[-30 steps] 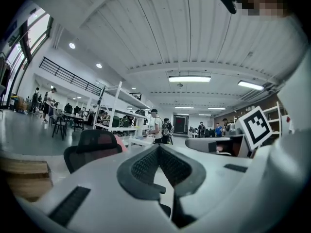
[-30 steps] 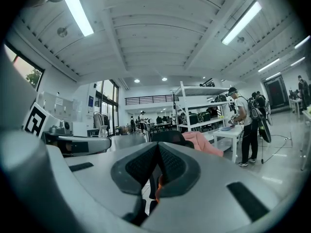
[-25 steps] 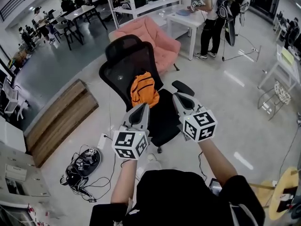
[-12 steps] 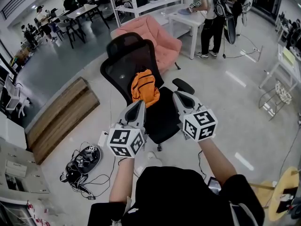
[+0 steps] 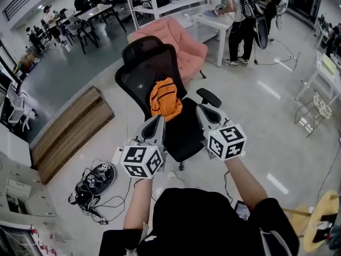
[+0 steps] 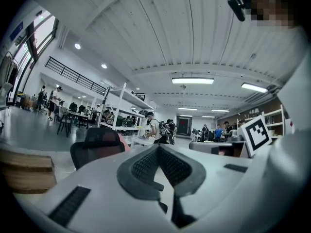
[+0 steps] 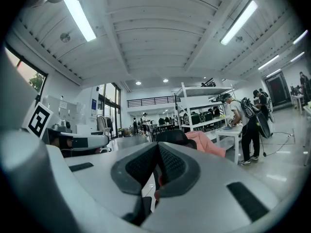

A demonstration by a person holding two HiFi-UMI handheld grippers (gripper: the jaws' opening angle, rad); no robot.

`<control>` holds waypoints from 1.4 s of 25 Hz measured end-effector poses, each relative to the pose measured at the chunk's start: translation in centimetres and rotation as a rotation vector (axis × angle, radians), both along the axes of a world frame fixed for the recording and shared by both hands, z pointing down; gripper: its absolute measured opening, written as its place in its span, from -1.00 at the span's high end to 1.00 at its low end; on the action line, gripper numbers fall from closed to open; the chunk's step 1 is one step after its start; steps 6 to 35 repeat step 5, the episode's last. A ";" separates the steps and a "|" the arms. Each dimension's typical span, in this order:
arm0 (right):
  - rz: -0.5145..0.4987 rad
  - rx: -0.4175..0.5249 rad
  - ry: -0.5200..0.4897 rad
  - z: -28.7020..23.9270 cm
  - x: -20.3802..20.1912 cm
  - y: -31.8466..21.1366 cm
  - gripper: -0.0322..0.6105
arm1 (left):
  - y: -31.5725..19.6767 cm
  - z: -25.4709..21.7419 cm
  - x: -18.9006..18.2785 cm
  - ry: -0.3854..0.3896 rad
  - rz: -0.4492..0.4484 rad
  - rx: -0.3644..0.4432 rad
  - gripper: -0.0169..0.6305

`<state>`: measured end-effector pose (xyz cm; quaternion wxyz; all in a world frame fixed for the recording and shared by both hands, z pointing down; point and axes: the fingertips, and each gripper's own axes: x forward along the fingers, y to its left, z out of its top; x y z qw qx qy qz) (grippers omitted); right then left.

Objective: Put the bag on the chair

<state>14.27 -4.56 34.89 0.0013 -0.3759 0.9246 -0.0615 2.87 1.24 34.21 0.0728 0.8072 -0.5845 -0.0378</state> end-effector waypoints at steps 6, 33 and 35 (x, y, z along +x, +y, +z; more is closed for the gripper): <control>0.003 -0.006 -0.001 0.3 0.3 -0.1 0.89 | -0.1 0.6 -0.1 -0.009 -0.011 -0.007 0.91; 0.003 -0.006 -0.001 0.3 0.3 -0.1 0.89 | -0.1 0.6 -0.1 -0.009 -0.011 -0.007 0.91; 0.003 -0.006 -0.001 0.3 0.3 -0.1 0.89 | -0.1 0.6 -0.1 -0.009 -0.011 -0.007 0.91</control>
